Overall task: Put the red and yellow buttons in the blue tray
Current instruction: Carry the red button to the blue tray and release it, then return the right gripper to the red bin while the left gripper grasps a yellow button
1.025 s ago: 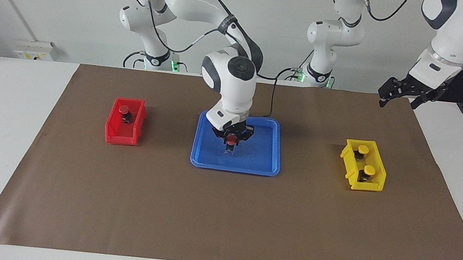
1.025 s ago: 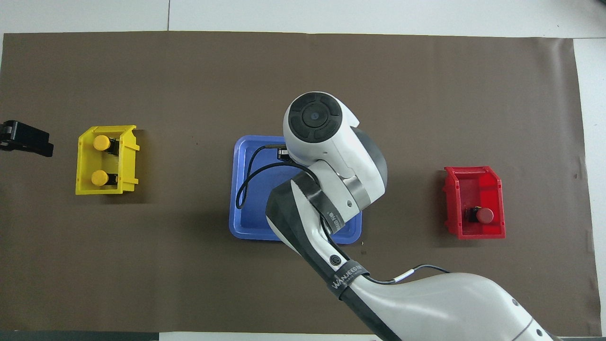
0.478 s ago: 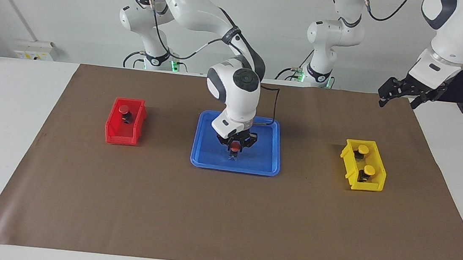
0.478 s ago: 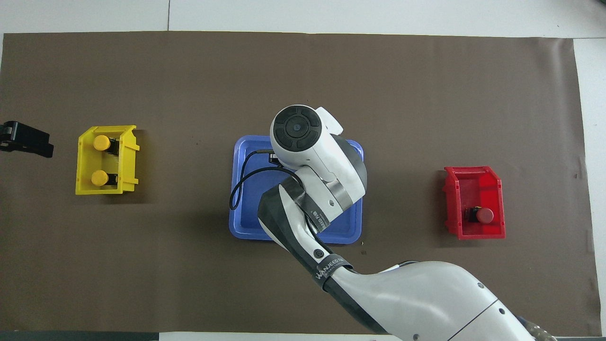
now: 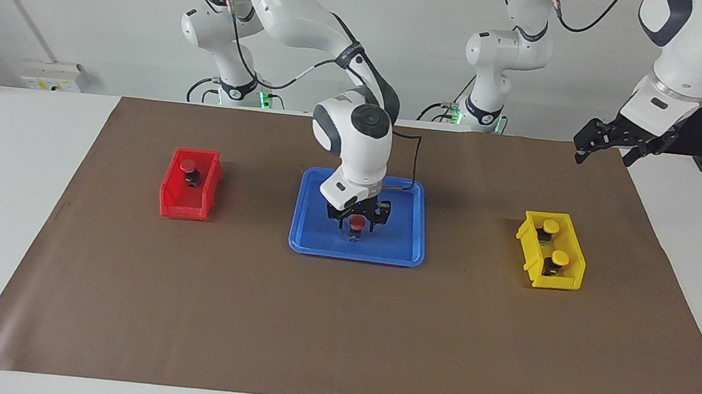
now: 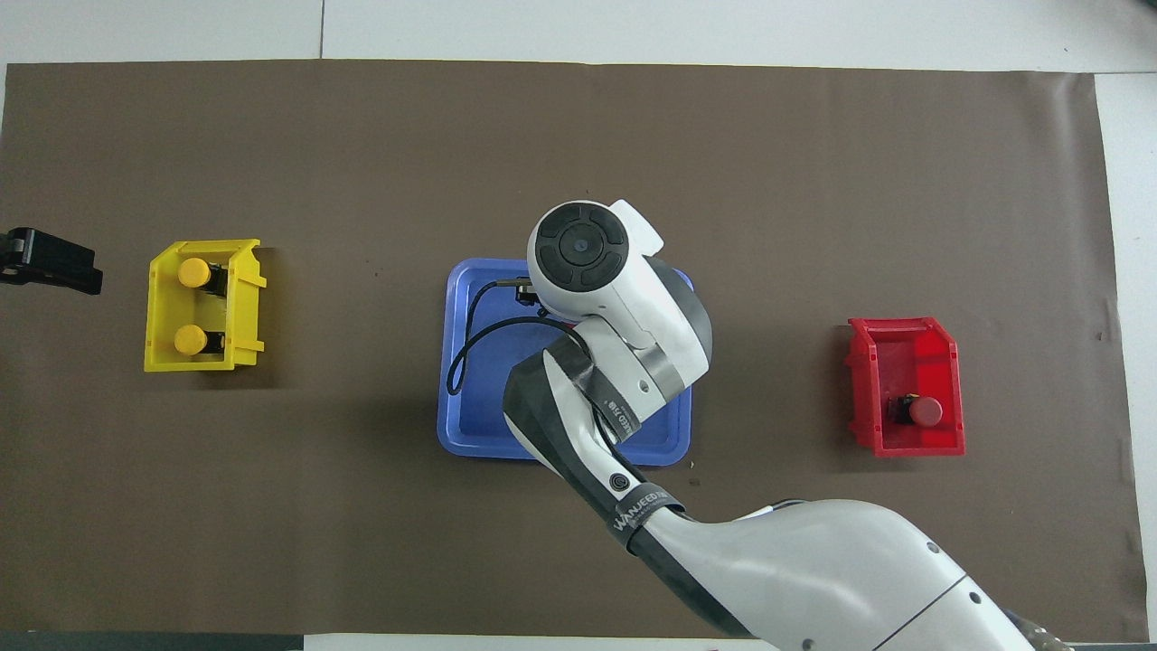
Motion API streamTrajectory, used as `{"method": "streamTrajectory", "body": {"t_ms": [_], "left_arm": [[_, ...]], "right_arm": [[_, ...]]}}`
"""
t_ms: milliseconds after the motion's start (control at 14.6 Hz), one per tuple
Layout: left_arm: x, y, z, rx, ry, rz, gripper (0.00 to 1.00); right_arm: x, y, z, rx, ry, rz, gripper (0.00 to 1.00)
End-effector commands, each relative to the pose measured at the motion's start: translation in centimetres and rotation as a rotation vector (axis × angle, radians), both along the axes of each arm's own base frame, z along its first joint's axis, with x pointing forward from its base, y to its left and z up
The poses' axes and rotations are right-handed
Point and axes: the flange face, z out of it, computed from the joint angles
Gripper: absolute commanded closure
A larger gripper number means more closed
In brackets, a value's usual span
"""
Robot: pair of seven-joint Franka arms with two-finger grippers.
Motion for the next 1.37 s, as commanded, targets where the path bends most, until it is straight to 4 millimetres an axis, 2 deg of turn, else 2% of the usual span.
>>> {"method": "streamTrajectory", "body": {"t_ms": [0,68,205,342,478,547,683,752,1094,1299], "left_arm": [[-0.7,0.9,-5.9,-0.004,-0.047,-0.014,0.0],[0.6,1.0,-8.8,-0.01,-0.031,-0.017,0.0],[2.8,1.0,-13.1,-0.018,-0.017,-0.021,0.04],[4.0,1.0,-16.3,-0.024,-0.016,-0.021,0.09],[4.4,1.1,-18.8,-0.027,-0.036,-0.022,0.17],[4.6,1.9,-20.1,-0.029,-0.041,-0.01,0.22],[5.0,2.2,-21.5,-0.031,-0.036,-0.005,0.29],[5.1,2.5,-21.9,-0.032,-0.036,-0.001,0.3],[5.3,2.9,-23.5,-0.039,-0.041,0.009,0.34],[4.9,2.8,-24.6,-0.04,-0.055,0.011,0.34]], "right_arm": [[2.1,-6.9,6.8,0.008,-0.02,-0.015,0.24],[2.2,-10.6,8.8,-0.006,0.001,0.003,0.24],[0.3,-17.4,10.2,-0.036,0.068,0.079,0.24],[-2.5,-24.2,9.7,-0.038,0.085,0.123,0.24],[-5.5,-29.9,8.7,-0.036,0.09,0.18,0.24],[-6.9,-32.5,8.0,-0.033,0.092,0.206,0.24],[-8.9,-37.4,5.9,0.02,0.08,0.227,0.24],[-9.9,-38.8,4.9,0.037,0.063,0.225,0.24],[-12.4,-39.1,1.5,0.047,0.105,0.303,0.3],[-13.3,-40.5,-0.5,0.036,0.072,0.425,0.3]]}}
